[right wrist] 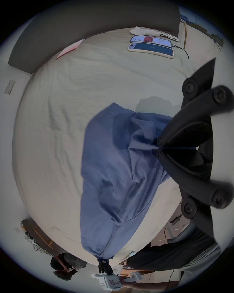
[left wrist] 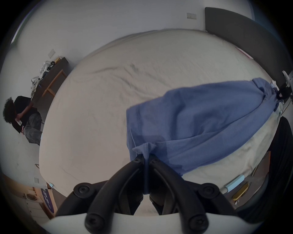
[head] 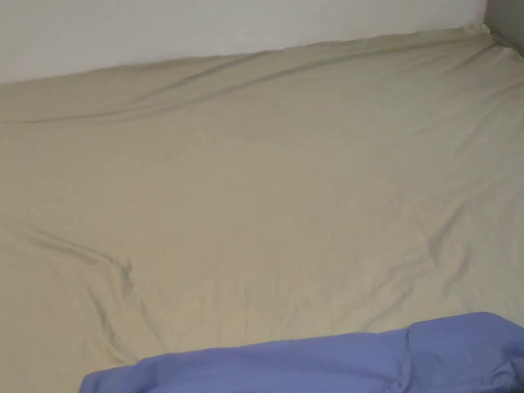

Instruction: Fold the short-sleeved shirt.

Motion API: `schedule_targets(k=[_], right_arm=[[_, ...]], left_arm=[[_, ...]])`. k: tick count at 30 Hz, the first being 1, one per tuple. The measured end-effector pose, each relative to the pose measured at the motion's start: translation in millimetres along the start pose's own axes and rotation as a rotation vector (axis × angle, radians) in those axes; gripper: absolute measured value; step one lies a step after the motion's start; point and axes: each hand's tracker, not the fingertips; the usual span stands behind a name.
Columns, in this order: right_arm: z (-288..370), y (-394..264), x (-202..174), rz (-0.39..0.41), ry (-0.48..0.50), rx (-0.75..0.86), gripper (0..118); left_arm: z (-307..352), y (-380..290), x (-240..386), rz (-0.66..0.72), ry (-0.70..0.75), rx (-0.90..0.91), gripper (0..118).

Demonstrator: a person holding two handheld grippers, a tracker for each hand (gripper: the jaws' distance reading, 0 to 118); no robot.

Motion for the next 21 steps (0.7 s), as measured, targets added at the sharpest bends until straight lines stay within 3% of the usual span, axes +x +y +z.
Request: schedule_targets(k=[11, 13, 15, 16, 17, 19, 20, 21], right_arm=[[-45.9, 0.6, -6.1, 0.032, -0.038, -0.093, 3], [-51.3, 2.5, -9.2, 0.037, -0.045, -0.097, 6], [-47.2, 4.9, -10.6, 0.050, -0.055, -0.108, 17], [-44.4, 7.2, -10.7, 0.060, -0.055, -0.112, 31], [-38.9, 10.2, -10.0, 0.078, -0.066, -0.115, 31], [-19.7, 18.5, -6.9, 0.090, -0.091, -0.090, 45], [-5.7, 24.8, -5.1, 0.089, -0.128, -0.047, 82], [8.6, 30.4, -4.4, 0.091, -0.148, 0.002, 103]], left_arm=[[-34.3, -0.3, 4.1, -0.058, -0.006, -0.087, 2], [-33.6, 2.2, 2.2, -0.054, -0.022, -0.094, 2], [-33.1, 3.2, -0.6, -0.046, -0.036, -0.101, 6], [-32.2, 3.3, -1.3, -0.044, -0.041, -0.103, 14], [-28.9, 4.9, -1.7, -0.042, -0.041, -0.101, 20], [-18.6, 11.9, -3.1, -0.051, 0.018, -0.070, 35], [-11.2, 17.3, -4.0, -0.056, 0.050, -0.039, 81], [-0.7, 23.9, -5.5, -0.047, 0.041, -0.006, 108]])
